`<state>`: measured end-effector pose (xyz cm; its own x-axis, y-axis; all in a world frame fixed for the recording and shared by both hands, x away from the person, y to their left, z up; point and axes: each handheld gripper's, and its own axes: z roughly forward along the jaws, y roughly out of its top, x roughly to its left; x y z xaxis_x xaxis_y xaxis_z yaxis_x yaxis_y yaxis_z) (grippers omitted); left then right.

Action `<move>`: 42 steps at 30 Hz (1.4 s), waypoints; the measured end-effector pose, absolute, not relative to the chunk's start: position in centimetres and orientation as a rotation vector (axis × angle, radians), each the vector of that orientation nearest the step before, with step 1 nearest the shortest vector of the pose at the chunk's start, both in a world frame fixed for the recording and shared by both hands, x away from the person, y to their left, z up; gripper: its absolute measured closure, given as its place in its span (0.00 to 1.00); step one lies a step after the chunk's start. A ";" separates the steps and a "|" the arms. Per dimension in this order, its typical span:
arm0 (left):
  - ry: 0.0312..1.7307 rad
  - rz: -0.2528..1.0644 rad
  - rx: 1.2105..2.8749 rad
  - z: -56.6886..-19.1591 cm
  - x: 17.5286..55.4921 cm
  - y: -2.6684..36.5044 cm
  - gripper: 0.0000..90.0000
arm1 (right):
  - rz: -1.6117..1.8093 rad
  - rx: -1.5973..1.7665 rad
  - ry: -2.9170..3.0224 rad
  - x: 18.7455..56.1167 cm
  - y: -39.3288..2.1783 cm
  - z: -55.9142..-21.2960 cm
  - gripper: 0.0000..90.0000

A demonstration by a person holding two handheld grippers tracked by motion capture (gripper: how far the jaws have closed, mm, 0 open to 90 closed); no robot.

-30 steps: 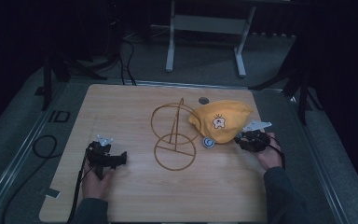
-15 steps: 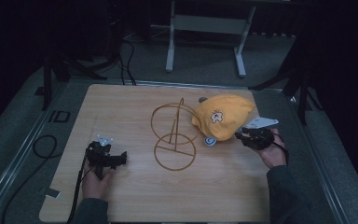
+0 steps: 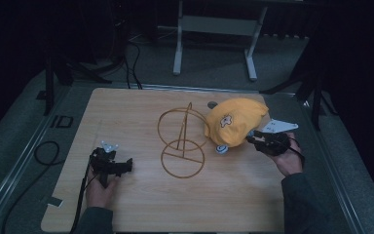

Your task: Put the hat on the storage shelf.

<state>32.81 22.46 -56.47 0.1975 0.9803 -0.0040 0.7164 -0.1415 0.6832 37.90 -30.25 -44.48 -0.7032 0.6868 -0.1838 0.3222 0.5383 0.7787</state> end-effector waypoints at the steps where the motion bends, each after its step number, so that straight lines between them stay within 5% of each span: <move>1: 1.577 0.618 1.923 -56.5 32.8 22.5 0.00 | 1.039 0.815 2.308 37.9 -30.3 -44.4 0.74; 20: 1.578 0.619 1.921 -56.5 32.8 22.4 0.00 | 1.287 0.818 2.303 36.3 -31.1 -41.3 0.75; 30: 1.577 0.618 1.923 -56.5 32.8 22.5 0.00 | 1.334 1.083 2.310 38.9 -32.7 -43.1 0.71; 42: 1.577 0.618 1.924 -56.5 32.8 22.5 0.00 | 1.010 1.212 2.286 39.6 -34.3 -44.1 0.60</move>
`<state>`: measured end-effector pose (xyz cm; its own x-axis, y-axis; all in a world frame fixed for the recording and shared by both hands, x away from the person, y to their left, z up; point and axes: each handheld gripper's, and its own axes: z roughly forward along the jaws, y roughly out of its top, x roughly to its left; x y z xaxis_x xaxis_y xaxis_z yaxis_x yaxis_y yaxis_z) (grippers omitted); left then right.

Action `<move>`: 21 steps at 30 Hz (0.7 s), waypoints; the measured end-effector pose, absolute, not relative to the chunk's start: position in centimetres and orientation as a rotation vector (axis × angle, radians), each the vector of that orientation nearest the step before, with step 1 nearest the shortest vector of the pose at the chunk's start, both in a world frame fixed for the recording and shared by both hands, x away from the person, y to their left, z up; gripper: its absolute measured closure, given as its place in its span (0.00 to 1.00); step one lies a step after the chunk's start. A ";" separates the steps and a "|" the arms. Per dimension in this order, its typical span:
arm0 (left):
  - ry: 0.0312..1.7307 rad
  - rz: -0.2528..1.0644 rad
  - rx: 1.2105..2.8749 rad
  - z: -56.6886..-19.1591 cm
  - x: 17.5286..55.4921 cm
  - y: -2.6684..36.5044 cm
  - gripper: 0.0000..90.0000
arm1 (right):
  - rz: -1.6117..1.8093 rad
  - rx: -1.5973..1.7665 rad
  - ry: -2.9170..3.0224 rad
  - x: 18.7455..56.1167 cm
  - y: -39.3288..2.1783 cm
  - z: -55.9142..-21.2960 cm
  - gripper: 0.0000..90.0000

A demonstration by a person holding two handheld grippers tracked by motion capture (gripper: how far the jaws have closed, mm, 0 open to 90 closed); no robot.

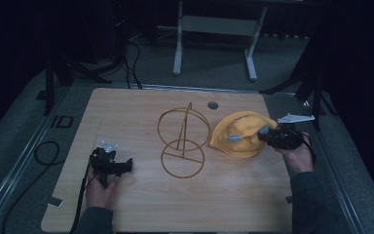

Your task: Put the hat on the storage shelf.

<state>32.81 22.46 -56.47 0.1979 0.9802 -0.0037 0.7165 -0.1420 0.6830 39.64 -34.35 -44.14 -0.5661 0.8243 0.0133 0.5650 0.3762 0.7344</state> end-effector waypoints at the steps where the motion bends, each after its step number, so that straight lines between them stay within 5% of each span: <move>1: 1.577 0.618 1.924 -56.5 32.8 22.5 0.00 | 0.985 1.212 2.295 39.6 -34.4 -44.3 0.59; 11: 1.577 0.618 1.924 -56.5 32.8 22.5 0.00 | 0.807 1.128 2.303 39.1 -34.1 -44.4 0.48; 21: 1.578 0.618 1.921 -56.5 32.8 22.4 0.00 | 0.815 1.037 2.327 39.7 -32.7 -42.6 0.48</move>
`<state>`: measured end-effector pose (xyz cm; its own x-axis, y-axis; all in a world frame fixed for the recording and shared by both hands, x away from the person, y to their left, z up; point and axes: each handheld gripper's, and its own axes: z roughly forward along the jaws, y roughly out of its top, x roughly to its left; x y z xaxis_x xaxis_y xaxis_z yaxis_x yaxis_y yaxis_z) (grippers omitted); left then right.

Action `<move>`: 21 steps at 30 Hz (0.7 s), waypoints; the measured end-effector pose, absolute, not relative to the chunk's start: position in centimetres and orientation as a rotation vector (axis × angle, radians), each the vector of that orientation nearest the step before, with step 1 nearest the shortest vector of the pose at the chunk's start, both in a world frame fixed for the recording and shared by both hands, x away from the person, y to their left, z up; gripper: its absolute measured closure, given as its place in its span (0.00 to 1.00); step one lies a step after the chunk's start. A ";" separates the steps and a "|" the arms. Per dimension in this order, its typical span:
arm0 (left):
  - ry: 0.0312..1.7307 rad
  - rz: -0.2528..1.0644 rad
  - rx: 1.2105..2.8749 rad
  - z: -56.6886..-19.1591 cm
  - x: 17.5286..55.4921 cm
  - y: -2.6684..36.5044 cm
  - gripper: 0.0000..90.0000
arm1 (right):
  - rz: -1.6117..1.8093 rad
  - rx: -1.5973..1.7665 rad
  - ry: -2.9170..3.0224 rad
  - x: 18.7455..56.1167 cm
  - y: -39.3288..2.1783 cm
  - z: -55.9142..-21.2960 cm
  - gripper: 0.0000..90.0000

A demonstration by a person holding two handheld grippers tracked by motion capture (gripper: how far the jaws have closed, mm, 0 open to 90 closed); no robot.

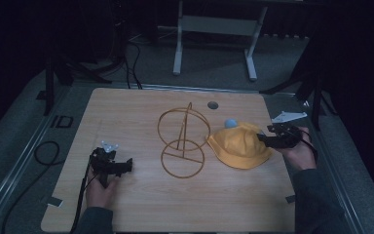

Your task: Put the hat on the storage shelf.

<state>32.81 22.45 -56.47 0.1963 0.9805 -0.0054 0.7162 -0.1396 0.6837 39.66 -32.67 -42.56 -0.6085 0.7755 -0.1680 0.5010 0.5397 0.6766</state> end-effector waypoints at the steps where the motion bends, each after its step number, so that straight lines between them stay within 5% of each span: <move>1: 1.577 0.620 1.922 -56.5 32.8 22.5 0.00 | 0.812 1.027 2.333 39.8 -32.5 -42.5 0.48; 21: 1.577 0.618 1.924 -56.5 32.8 22.5 0.00 | 0.698 0.894 2.507 42.0 -29.4 -41.3 0.59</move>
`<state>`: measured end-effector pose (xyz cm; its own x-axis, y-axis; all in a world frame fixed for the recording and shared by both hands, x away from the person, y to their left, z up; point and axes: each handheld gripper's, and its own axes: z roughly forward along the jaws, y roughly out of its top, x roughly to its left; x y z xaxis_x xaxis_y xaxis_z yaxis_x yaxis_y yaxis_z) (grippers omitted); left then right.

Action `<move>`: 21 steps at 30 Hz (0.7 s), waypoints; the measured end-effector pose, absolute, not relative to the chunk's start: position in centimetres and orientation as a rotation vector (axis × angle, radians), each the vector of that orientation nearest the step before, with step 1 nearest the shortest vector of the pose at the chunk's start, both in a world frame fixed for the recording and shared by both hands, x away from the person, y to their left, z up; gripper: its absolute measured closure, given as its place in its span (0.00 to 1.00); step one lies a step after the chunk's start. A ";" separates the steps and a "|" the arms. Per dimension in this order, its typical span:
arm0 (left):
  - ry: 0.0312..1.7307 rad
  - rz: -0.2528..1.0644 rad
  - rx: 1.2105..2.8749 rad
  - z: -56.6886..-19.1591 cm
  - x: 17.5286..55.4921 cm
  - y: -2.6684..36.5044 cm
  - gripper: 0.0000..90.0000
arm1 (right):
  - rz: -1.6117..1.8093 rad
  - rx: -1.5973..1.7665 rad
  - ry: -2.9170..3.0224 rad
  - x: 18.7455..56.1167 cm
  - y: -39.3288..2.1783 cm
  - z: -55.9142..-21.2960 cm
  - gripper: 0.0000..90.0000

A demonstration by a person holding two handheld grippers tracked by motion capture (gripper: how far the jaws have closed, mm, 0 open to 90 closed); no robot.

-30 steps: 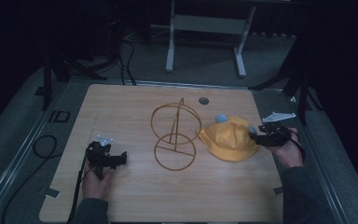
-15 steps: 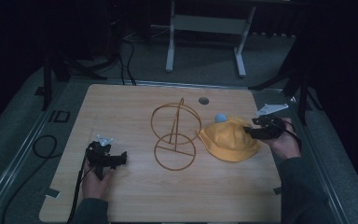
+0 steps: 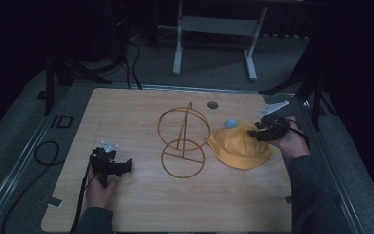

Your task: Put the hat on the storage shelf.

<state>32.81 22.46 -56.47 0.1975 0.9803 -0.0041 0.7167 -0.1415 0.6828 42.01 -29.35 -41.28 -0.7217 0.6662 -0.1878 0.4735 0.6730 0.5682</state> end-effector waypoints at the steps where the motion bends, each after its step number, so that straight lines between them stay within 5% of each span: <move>1: 1.577 0.618 1.925 -56.5 32.8 22.5 0.00 | 0.682 0.892 2.515 42.2 -29.2 -41.2 0.60; 21: 1.578 0.618 1.923 -56.5 32.8 22.5 0.00 | 0.583 0.830 2.642 44.3 -27.2 -40.7 0.60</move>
<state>32.81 22.46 -56.47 0.1971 0.9804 -0.0046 0.7166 -0.1408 0.6832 44.26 -27.22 -40.69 -0.7840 0.5976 -0.1680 0.4715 0.7493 0.4650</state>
